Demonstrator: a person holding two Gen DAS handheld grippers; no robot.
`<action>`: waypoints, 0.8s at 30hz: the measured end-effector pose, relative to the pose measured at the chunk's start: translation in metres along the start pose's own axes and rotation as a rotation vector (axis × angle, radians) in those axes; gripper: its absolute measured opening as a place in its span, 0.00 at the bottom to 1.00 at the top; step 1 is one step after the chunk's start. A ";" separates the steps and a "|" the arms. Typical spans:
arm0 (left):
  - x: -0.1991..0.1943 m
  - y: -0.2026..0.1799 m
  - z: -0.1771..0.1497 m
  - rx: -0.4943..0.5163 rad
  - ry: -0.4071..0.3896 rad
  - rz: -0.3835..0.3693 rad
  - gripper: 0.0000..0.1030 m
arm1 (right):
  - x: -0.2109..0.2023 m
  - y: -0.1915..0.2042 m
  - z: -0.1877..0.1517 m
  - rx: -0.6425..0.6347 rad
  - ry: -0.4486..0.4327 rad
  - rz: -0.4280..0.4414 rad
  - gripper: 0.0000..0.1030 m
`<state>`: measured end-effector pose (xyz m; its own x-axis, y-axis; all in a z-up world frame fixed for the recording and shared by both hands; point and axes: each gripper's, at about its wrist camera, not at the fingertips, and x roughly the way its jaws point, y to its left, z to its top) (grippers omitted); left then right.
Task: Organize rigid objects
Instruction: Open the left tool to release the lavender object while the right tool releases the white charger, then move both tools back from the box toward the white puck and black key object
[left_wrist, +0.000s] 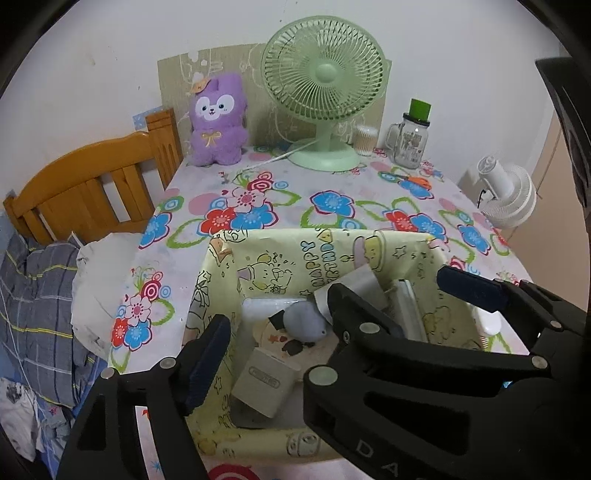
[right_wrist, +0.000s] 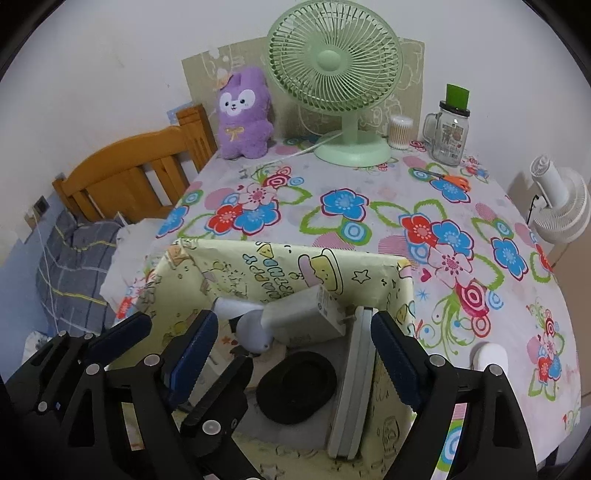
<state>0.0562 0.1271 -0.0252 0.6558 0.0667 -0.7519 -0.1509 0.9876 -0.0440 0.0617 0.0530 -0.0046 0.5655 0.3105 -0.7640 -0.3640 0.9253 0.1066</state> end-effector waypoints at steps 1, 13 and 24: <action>-0.002 -0.002 0.000 0.002 -0.004 0.001 0.77 | -0.003 -0.001 -0.001 0.002 -0.005 0.000 0.85; -0.025 -0.029 -0.007 0.030 -0.051 -0.025 0.77 | -0.040 -0.018 -0.013 0.005 -0.056 -0.028 0.85; -0.040 -0.061 -0.011 0.057 -0.081 -0.050 0.77 | -0.068 -0.044 -0.022 0.016 -0.094 -0.068 0.86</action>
<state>0.0311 0.0629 0.0003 0.7193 0.0260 -0.6942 -0.0753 0.9963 -0.0407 0.0227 -0.0137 0.0287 0.6554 0.2652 -0.7073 -0.3107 0.9481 0.0676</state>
